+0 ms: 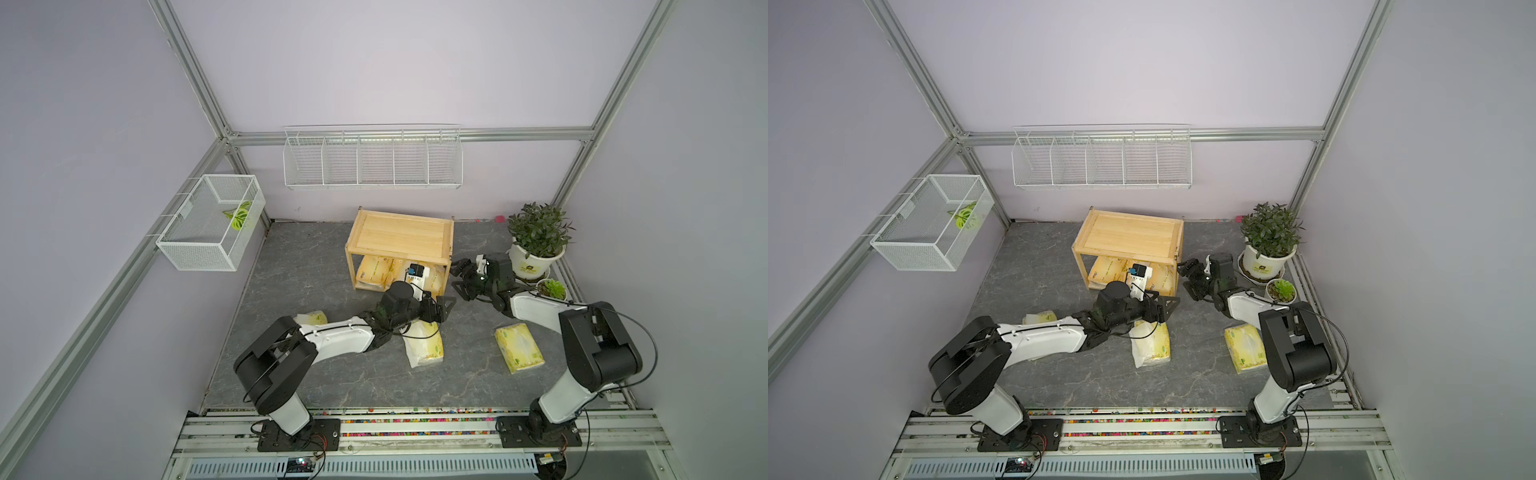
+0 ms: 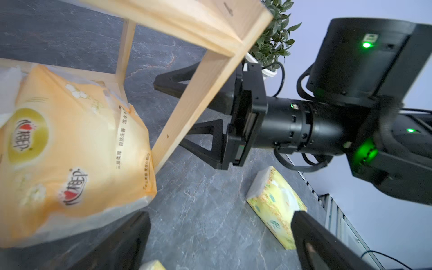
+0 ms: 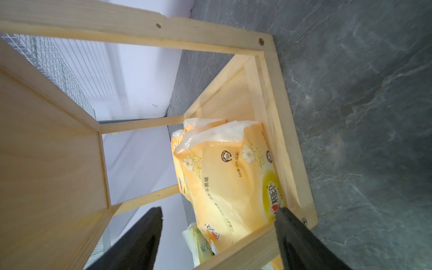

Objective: Place the tissue boxes on the shelf by color
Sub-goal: Adjust the box of tissues on the shelf.

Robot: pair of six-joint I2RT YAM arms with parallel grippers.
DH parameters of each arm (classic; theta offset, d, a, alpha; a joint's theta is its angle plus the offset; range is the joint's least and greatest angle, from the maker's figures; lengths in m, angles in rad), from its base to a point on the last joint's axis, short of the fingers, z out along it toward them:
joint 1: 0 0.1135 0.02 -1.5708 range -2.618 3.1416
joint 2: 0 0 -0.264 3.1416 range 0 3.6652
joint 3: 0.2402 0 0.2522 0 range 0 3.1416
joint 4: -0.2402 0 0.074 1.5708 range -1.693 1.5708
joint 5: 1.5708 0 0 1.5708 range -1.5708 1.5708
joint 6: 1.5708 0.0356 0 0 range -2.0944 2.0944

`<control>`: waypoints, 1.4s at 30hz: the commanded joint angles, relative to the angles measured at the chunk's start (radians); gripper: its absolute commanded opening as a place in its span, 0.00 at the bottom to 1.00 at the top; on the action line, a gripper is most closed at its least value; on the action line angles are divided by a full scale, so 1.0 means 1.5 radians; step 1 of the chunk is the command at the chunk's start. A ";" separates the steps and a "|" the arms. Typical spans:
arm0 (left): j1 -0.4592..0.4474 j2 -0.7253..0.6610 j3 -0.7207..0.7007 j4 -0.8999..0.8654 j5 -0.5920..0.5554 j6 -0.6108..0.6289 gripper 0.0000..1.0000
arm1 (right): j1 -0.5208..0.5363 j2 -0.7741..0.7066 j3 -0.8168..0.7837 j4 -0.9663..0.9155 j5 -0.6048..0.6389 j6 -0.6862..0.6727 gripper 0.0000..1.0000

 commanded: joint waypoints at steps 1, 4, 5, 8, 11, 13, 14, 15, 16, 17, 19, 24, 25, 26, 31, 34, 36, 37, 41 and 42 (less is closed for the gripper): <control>-0.001 0.007 -0.036 -0.010 -0.007 -0.001 1.00 | -0.003 -0.001 0.016 -0.003 0.009 -0.014 0.81; 0.004 0.026 -0.034 -0.001 -0.010 -0.008 1.00 | -0.003 -0.004 0.016 -0.008 0.010 -0.015 0.81; 0.006 0.033 -0.031 0.003 -0.010 -0.010 1.00 | -0.003 -0.005 0.016 -0.011 0.011 -0.015 0.81; 0.014 0.055 -0.017 0.002 -0.001 -0.013 1.00 | -0.003 -0.009 0.019 -0.016 0.010 -0.014 0.81; 0.017 0.069 -0.017 0.010 0.002 -0.014 1.00 | -0.003 -0.012 0.025 -0.022 0.010 -0.016 0.81; 0.019 0.079 -0.016 0.012 0.001 -0.015 1.00 | -0.003 -0.012 0.027 -0.023 0.008 -0.016 0.81; 0.020 0.084 -0.018 0.020 -0.001 -0.015 1.00 | -0.002 -0.011 0.030 -0.024 0.007 -0.017 0.81; 0.023 0.091 -0.018 0.030 -0.001 -0.018 1.00 | -0.003 -0.010 0.032 -0.025 0.007 -0.018 0.81; 0.025 0.097 -0.017 0.038 -0.001 -0.018 1.00 | -0.003 -0.010 0.033 -0.025 0.006 -0.018 0.81; 0.025 0.105 -0.014 0.049 -0.001 -0.018 1.00 | -0.003 -0.009 0.034 -0.026 0.006 -0.018 0.81; 0.029 0.119 -0.004 0.066 0.001 -0.014 1.00 | -0.003 -0.009 0.036 -0.028 0.006 -0.019 0.81; 0.047 0.160 0.035 0.094 0.021 -0.008 1.00 | -0.004 -0.008 0.041 -0.046 0.010 -0.028 0.81; 0.050 0.166 0.042 0.101 0.025 -0.006 1.00 | -0.003 -0.007 0.042 -0.048 0.010 -0.030 0.81; 0.055 0.171 0.049 0.108 0.027 -0.005 1.00 | -0.003 -0.005 0.043 -0.051 0.010 -0.031 0.81; 0.065 0.201 0.088 0.122 0.040 -0.004 1.00 | -0.003 0.002 0.047 -0.059 0.010 -0.035 0.81; 0.066 0.222 0.105 0.127 0.050 -0.007 1.00 | -0.004 0.004 0.050 -0.066 0.014 -0.039 0.81; 0.066 0.233 0.105 0.140 0.062 -0.007 1.00 | -0.006 0.007 0.052 -0.068 0.017 -0.041 0.81; 0.066 0.233 0.100 0.151 0.066 -0.008 1.00 | -0.007 0.008 0.053 -0.069 0.020 -0.041 0.81; 0.065 0.183 0.052 0.171 0.066 -0.020 1.00 | -0.016 0.020 0.056 -0.075 0.034 -0.050 0.81; 0.065 0.157 0.037 0.168 0.064 -0.022 1.00 | -0.018 0.021 0.057 -0.083 0.039 -0.055 0.81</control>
